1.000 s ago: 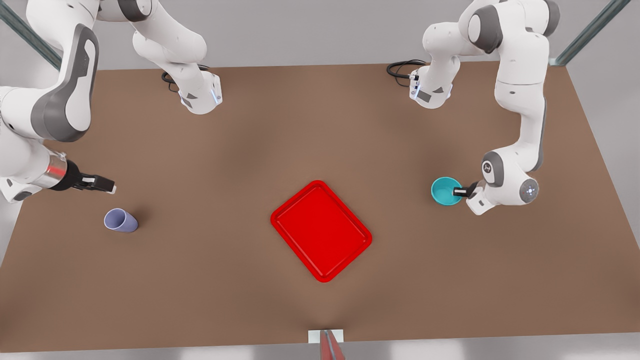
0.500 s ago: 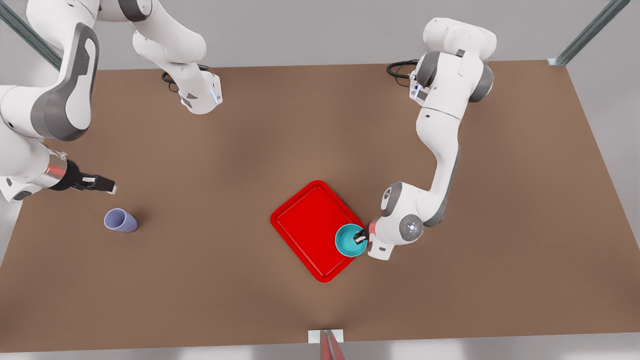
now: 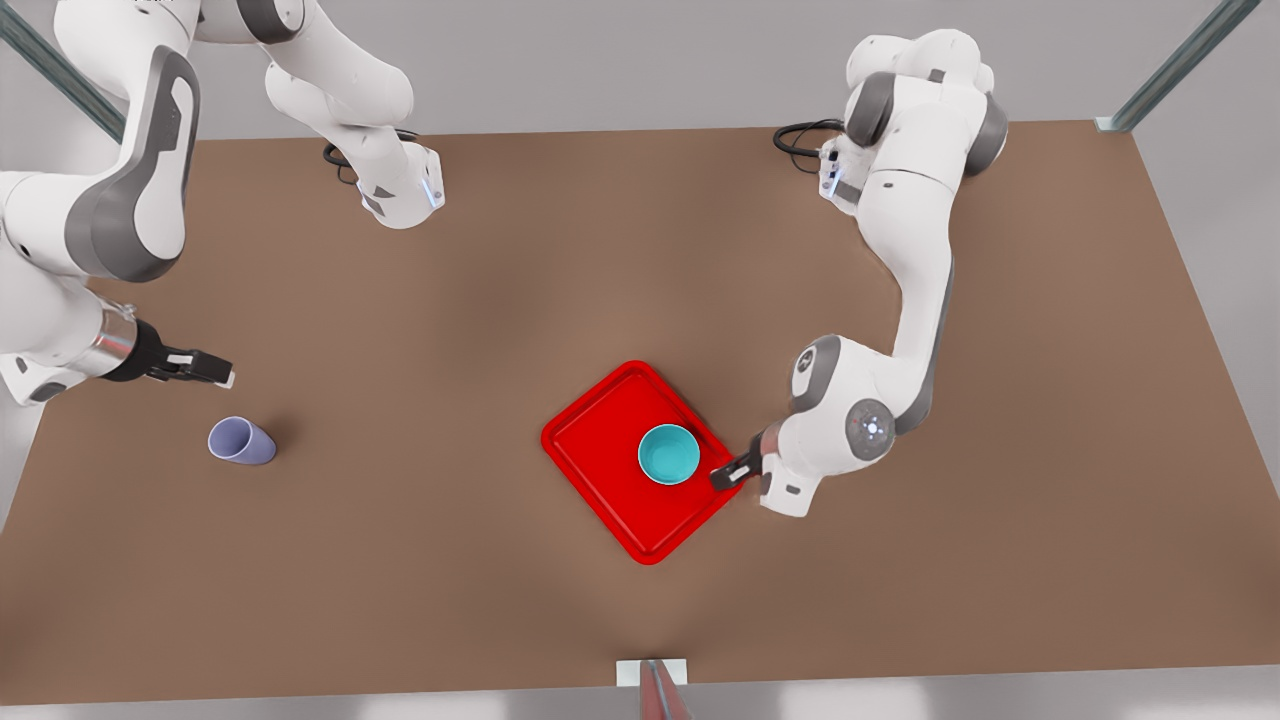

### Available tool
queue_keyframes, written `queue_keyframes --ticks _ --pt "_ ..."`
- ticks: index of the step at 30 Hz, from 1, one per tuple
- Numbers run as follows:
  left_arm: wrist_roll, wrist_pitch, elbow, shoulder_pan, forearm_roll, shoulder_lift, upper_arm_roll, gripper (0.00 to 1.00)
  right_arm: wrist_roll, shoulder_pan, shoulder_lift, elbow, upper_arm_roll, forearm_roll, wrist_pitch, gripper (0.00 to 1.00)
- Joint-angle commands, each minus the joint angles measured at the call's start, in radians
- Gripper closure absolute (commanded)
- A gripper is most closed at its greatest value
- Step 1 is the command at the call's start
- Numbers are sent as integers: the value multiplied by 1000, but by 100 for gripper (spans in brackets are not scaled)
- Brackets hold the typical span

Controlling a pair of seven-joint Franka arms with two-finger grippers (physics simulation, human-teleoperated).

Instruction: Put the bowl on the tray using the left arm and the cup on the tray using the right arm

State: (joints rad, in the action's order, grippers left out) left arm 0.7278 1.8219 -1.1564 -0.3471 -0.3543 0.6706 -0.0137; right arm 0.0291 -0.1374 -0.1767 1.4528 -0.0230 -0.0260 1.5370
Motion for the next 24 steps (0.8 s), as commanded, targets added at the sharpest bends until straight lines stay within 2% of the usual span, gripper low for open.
queue_keyframes --ticks 1,2,3,5,6,7,8,14,21,24 --pt "-95 -83 0 16 125 -44 -3 0 0 2 -1 0 0 0 0 0" --pt "-391 -263 -2 56 240 -127 -21 0 0 1 0 0 0 1 0 0" --pt "-579 -378 -3 60 282 -193 -96 0 0 1 0 0 0 1 0 0" --pt "-717 -498 -11 60 311 -258 -181 0 0 -1 0 1 0 1 0 0" --pt "-717 -495 -143 83 311 -364 -172 0 0 2 0 0 0 1 0 0" --pt "-703 -425 -285 125 304 -476 -117 0 0 -1 -1 0 0 1 0 0" --pt "-705 -421 -302 158 304 -491 -80 0 0 1 0 0 0 1 0 0" --pt "-714 -434 -293 158 308 -448 -78 0 -3 -5 -24 0 5 0 -9 0" --pt "-717 -461 -298 157 307 -447 -77 0 -12 21 -153 -20 -5 12 0 0" --pt "-717 -464 -298 157 307 -448 -77 0 -97 -45 -178 35 6 15 90 0"
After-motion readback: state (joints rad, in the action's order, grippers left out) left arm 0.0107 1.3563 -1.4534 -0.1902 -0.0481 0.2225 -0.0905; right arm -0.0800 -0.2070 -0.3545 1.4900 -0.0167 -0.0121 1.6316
